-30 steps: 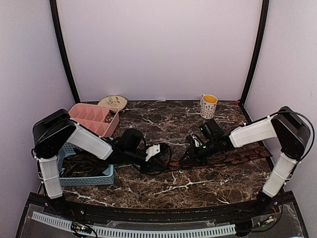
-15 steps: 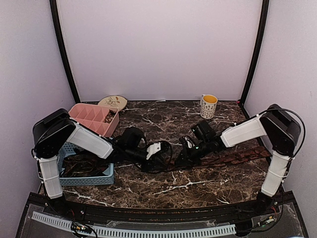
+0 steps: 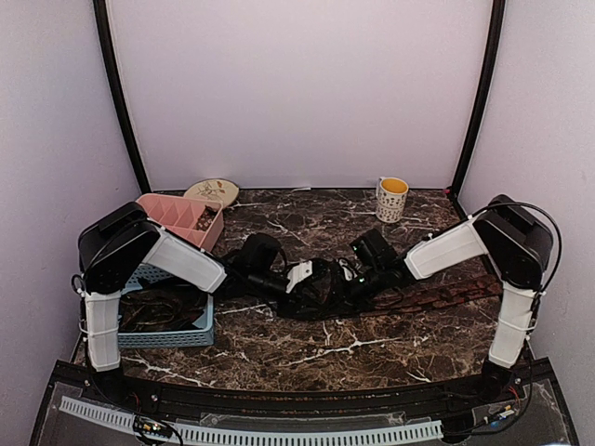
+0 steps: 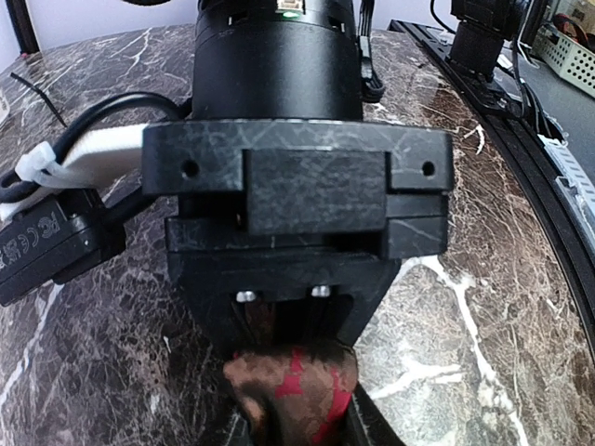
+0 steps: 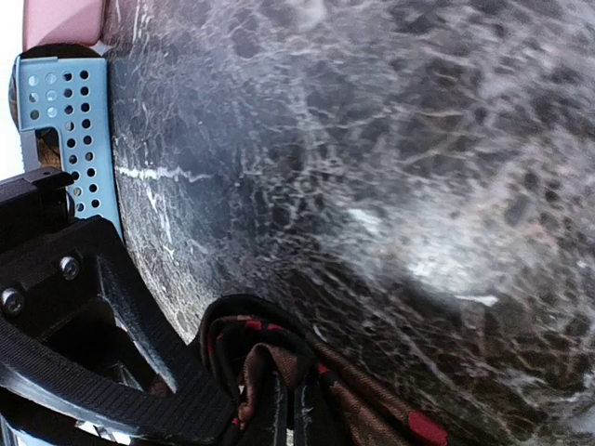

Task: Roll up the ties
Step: Roll the tie at the center of the board.

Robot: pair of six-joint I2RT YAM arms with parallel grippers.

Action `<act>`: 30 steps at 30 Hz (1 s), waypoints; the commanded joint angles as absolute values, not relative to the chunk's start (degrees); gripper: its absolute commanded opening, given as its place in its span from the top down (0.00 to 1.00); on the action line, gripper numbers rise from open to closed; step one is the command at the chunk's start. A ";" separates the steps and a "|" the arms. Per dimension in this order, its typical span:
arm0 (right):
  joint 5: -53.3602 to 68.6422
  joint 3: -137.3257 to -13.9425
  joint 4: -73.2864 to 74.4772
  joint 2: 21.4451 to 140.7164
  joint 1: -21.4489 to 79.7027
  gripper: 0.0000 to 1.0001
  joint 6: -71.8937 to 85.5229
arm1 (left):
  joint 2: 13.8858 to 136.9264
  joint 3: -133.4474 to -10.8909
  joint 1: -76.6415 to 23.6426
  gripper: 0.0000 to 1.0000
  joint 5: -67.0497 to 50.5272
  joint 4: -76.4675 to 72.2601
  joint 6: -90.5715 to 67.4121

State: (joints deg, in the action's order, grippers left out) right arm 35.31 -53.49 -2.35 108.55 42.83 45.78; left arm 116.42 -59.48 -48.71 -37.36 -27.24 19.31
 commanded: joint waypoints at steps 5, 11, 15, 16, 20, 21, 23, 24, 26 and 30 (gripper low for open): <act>35.11 -49.58 -5.89 106.22 41.88 1.00 46.25 | 120.01 -61.40 -49.22 0.73 -35.39 -18.78 23.00; 35.52 -47.31 -4.02 101.40 39.35 0.90 44.76 | 120.63 -62.30 -49.22 0.76 -34.33 -12.65 25.58; 35.62 -46.18 -1.74 98.02 37.97 0.81 43.34 | 121.62 -63.48 -49.22 0.76 -34.26 -9.92 26.28; 35.38 -46.15 -0.88 97.02 37.73 0.78 42.81 | 121.62 -63.55 -49.22 0.76 -34.39 -9.85 26.20; 34.94 -47.08 0.86 93.40 37.19 0.61 42.06 | 121.71 -63.85 -49.22 0.76 -34.47 -9.34 26.19; 35.34 -47.48 0.80 93.20 37.22 0.59 42.30 | 121.73 -63.89 -49.22 0.76 -34.41 -9.28 26.21; 36.39 -48.23 0.48 93.25 37.38 0.57 42.99 | 121.69 -64.03 -49.22 0.76 -34.33 -9.23 26.36; 36.68 -48.74 0.51 93.66 37.62 0.56 43.13 | 121.72 -64.11 -49.22 0.76 -34.37 -9.13 26.41; 37.14 -49.64 1.03 94.93 38.35 0.56 43.11 | 121.73 -64.16 -49.22 0.76 -34.37 -9.15 26.48; 36.62 -50.62 2.71 97.77 39.77 0.60 42.21 | 121.73 -64.16 -49.22 0.75 -34.44 -9.26 26.37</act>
State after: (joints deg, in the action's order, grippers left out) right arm 36.25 -49.01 0.82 95.02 38.28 43.29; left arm 119.59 -64.69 -49.01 -36.18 -15.51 25.56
